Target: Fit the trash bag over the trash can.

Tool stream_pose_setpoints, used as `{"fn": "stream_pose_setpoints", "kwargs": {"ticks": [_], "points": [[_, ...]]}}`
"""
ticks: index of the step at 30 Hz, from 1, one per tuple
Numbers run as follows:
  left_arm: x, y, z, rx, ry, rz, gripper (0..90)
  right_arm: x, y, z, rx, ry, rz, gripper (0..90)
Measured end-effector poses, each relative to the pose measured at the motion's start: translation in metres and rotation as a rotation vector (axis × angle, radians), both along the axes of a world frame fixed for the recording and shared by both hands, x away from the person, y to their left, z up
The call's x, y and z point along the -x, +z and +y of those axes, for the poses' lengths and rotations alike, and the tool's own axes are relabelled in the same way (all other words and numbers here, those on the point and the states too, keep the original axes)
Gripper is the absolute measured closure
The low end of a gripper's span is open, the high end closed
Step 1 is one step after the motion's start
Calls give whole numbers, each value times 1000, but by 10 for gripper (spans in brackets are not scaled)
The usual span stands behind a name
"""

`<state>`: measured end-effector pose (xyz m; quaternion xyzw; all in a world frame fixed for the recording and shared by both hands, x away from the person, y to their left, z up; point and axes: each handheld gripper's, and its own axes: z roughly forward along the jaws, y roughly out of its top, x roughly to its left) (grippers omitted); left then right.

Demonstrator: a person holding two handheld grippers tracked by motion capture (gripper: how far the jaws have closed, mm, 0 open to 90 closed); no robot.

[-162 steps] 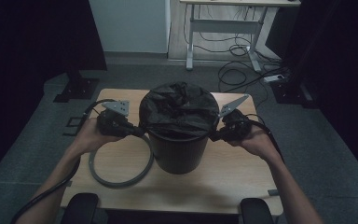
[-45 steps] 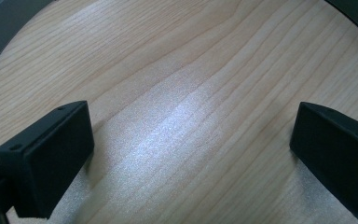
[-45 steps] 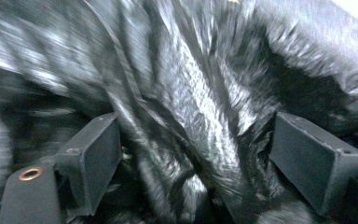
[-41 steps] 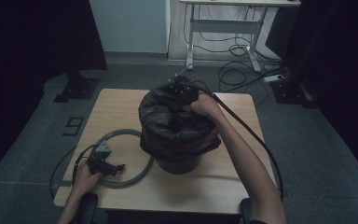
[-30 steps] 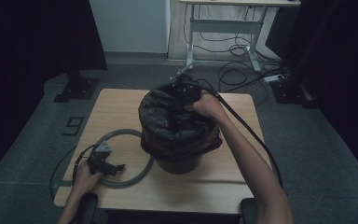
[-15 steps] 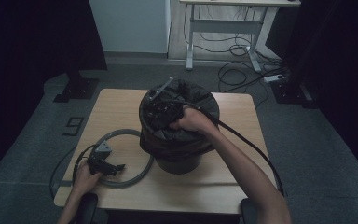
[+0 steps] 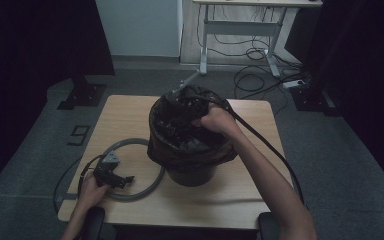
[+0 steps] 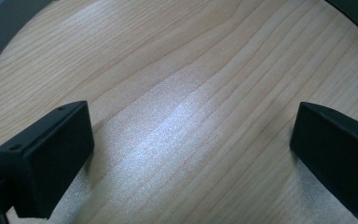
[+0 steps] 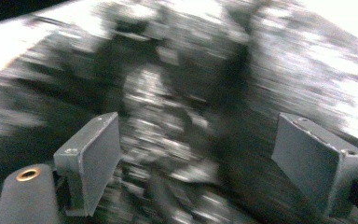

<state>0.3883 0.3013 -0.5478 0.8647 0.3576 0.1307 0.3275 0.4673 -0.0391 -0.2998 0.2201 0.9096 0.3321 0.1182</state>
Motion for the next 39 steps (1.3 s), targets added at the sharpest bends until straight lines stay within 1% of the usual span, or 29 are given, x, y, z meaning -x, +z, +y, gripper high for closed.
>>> {"fn": "stream_pose_setpoints", "kwargs": {"ticks": [3, 5, 7, 10, 12, 13, 14, 15, 17, 20, 23, 25, 27, 28, 29, 32, 35, 36, 37, 39], "points": [[0, 0, 0, 0, -1, 0, 0, -15, -12, -10, 15, -53, 23, 145], [0, 0, 0, -1, -2, 0, 0, -24, -22, -12, 35, -69, 31, 145], [0, 0, 0, -1, -2, 0, 0, -30, -33, -10, 59, -71, 36, 145], [0, 0, 0, -1, -2, 0, 0, -39, -43, -6, 77, -69, 49, 145], [0, 0, 0, -1, -1, 0, 0, -44, -50, -4, 104, -70, 76, 146], [0, 0, 0, -1, -1, 0, 0, -46, -54, -2, 127, -67, 87, 155], [0, 0, 0, -1, -2, 0, 0, -46, -54, -1, 141, -65, 92, 155], [0, 0, 0, -1, -2, 0, 0, -45, -53, -1, 136, -60, 81, 155], [0, 0, 0, 0, -1, 0, 0, -40, -43, -4, 96, -43, 54, 154], [0, 0, 0, -1, -1, 0, 0, -28, -23, -9, 23, -16, 43, 161], [0, 0, 0, 0, -1, 0, 0, -12, -3, -9, -11, 1, 2, 166], [-1, 0, 0, 0, -1, 0, 0, -1, 2, -2, -35, 48, 7, 153], [-1, 0, -1, -1, -1, 0, 0, 6, -2, 8, -34, 94, 29, 141], [-1, 0, -1, 0, -1, 0, 0, 8, -7, 15, -27, 115, 38, 140], [-1, 0, -1, 0, -1, 0, 0, 8, -13, 21, -9, 132, 44, 140], [-1, 0, 0, -1, -1, 0, 0, 7, -34, 40, 56, 136, 68, 141], [-1, 0, 0, -1, -2, 0, 0, 1, -52, 52, 148, 131, 62, 142], [-1, 0, 0, -1, -2, 0, 0, 0, -56, 54, 178, 125, 65, 143], [-1, 0, 0, -1, -2, 0, 0, -2, -57, 54, 193, 126, 73, 143], [-1, 0, 0, -1, -2, 0, 0, -2, -56, 53, 192, 117, 71, 145]]}}
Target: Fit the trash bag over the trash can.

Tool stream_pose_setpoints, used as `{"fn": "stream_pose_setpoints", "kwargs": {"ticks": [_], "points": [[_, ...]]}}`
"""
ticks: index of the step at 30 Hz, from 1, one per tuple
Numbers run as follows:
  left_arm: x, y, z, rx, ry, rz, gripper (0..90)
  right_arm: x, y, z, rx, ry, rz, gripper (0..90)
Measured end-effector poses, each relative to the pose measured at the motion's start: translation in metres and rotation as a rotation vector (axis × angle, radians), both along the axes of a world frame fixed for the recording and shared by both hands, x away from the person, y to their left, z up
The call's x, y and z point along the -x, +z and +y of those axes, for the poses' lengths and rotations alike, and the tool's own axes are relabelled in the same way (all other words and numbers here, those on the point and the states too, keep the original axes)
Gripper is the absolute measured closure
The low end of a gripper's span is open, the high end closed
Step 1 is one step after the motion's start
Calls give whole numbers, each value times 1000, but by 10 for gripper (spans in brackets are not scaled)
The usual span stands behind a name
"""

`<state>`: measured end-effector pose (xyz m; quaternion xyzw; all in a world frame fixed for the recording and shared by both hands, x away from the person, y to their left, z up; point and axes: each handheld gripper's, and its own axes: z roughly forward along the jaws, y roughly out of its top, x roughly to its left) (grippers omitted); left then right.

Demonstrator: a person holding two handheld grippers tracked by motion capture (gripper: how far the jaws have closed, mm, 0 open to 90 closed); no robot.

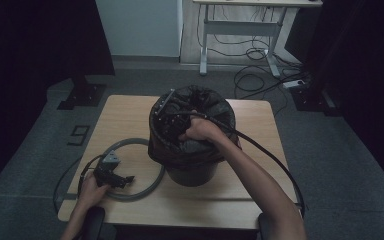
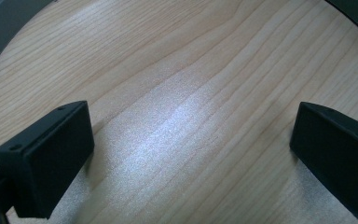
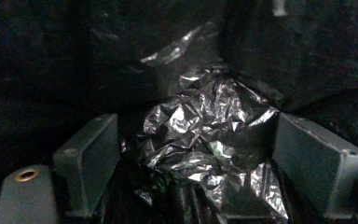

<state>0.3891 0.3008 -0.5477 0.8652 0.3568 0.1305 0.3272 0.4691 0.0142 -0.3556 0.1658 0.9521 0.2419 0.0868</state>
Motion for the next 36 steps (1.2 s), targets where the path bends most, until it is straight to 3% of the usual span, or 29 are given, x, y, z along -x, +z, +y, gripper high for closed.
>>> {"fn": "stream_pose_setpoints", "kwargs": {"ticks": [2, 5, 7, 10, 14, 16, 22, 25, 31, 36], "points": [[0, 0, 0, 0, 0, 0, 0, 3, 10, -4, -25, 6, -13, 145], [0, 0, 0, 1, 0, 0, 0, 6, 32, -19, -150, 22, -31, 140], [0, 0, 0, 0, 0, 0, 0, 2, 41, -32, -173, 5, -53, 138], [0, 0, 0, 0, 0, 0, 0, -10, 38, -48, -116, -77, -81, 140], [0, 0, 0, 1, 0, 0, 0, -28, 15, -57, -75, -154, -57, 134], [0, 0, 0, 1, 0, 0, 0, -34, 4, -56, -50, -164, -15, 131], [0, 0, 0, 0, -1, 0, 0, -39, -5, -48, 21, -146, 0, 137], [0, 0, 0, 1, -1, 0, 0, -34, 5, -51, -27, -126, -30, 134], [0, 0, 0, 1, 0, 0, 0, -18, 34, -63, -109, -49, -24, 132], [0, 0, 0, 1, 0, 0, 0, -7, 51, -72, -183, -71, -40, 118]]}}
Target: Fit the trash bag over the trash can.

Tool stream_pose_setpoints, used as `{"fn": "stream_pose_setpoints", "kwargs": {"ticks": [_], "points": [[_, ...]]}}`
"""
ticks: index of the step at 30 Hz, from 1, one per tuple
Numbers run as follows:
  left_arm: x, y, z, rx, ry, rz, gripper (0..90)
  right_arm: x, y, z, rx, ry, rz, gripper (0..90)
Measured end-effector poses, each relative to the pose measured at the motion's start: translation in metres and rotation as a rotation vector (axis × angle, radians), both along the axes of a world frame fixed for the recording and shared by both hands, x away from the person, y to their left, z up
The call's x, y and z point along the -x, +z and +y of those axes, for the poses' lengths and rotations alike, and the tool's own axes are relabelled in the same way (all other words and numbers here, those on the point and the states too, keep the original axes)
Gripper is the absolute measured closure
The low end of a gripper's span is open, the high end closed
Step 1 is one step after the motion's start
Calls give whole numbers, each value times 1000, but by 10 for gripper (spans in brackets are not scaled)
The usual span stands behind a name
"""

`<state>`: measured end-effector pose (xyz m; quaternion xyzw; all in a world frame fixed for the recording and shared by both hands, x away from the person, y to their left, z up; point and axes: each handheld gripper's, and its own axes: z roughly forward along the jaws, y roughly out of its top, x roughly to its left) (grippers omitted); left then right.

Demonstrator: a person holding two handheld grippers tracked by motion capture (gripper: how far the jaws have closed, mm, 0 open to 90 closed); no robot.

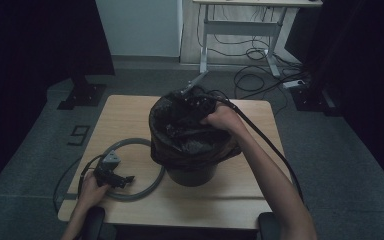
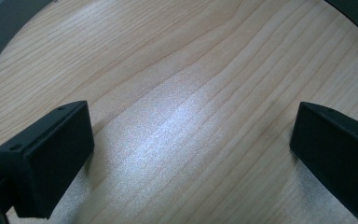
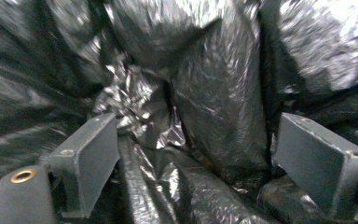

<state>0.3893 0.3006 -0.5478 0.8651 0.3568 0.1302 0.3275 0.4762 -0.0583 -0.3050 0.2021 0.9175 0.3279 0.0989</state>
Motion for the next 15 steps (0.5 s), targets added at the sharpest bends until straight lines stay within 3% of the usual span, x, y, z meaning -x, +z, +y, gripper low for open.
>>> {"fn": "stream_pose_setpoints", "kwargs": {"ticks": [6, 15], "points": [[0, 0, 0, 0, 0, 0, 0, 10, 12, -9, -30, 9, -22, 116], [0, 0, 0, 0, 0, 0, 0, 18, 26, -33, -59, -19, -41, 116]]}}
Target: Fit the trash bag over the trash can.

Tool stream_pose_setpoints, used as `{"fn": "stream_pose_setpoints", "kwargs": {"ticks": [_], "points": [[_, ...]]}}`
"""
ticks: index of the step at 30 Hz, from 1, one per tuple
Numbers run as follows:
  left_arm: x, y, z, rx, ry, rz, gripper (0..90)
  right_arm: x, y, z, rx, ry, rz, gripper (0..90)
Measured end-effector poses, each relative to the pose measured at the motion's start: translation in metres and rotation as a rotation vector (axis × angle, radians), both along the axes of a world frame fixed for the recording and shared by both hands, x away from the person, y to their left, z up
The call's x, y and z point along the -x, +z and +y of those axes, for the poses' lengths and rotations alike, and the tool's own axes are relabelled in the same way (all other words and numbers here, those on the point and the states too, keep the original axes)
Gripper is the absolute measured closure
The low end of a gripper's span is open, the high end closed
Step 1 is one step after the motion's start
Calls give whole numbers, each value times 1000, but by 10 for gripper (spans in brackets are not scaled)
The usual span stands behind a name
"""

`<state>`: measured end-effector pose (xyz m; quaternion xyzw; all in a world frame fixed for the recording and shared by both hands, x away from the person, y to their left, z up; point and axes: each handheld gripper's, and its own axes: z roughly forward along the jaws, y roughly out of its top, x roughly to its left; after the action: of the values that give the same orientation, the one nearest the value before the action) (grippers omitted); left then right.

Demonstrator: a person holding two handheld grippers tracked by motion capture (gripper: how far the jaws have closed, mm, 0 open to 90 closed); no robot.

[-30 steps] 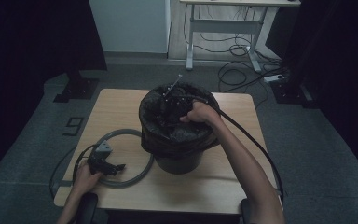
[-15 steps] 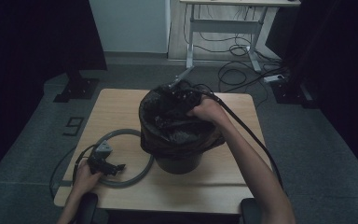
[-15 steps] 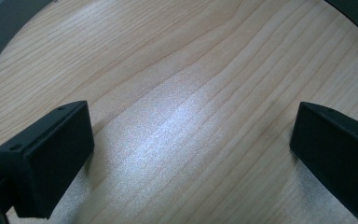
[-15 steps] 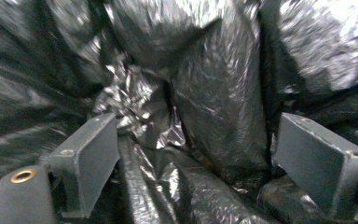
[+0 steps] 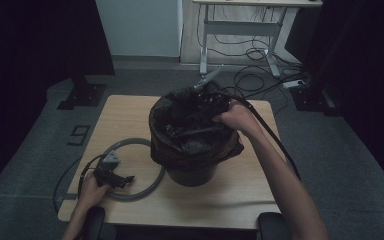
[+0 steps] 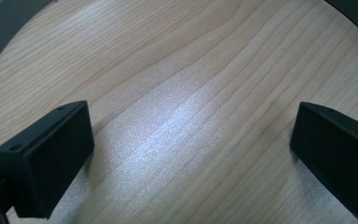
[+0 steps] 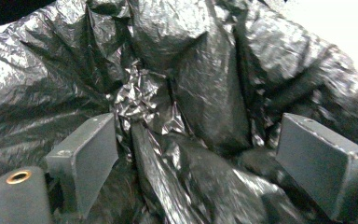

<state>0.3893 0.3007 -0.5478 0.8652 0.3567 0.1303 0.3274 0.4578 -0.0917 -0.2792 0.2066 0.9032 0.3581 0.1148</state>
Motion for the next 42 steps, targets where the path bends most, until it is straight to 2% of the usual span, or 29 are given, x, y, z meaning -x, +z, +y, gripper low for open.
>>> {"fn": "stream_pose_setpoints", "kwargs": {"ticks": [13, 21, 29, 33, 36, 42], "points": [[0, 0, 0, 0, 0, 0, 0, 9, 8, -51, -33, -75, -26, 117], [0, 0, 0, 0, 0, 0, 0, 13, 5, -84, -50, -133, -25, 118], [0, 0, 0, 0, 0, 0, 0, 19, -4, -115, -57, -178, -26, 117], [0, 0, 0, 0, 0, 0, 0, 21, -9, -129, -105, -197, -20, 118], [0, 0, 0, 0, 0, 0, 0, 24, -15, -137, -84, -215, -20, 118], [0, 0, 0, 0, 0, 0, 0, 26, -30, -149, -81, -239, -6, 118]]}}
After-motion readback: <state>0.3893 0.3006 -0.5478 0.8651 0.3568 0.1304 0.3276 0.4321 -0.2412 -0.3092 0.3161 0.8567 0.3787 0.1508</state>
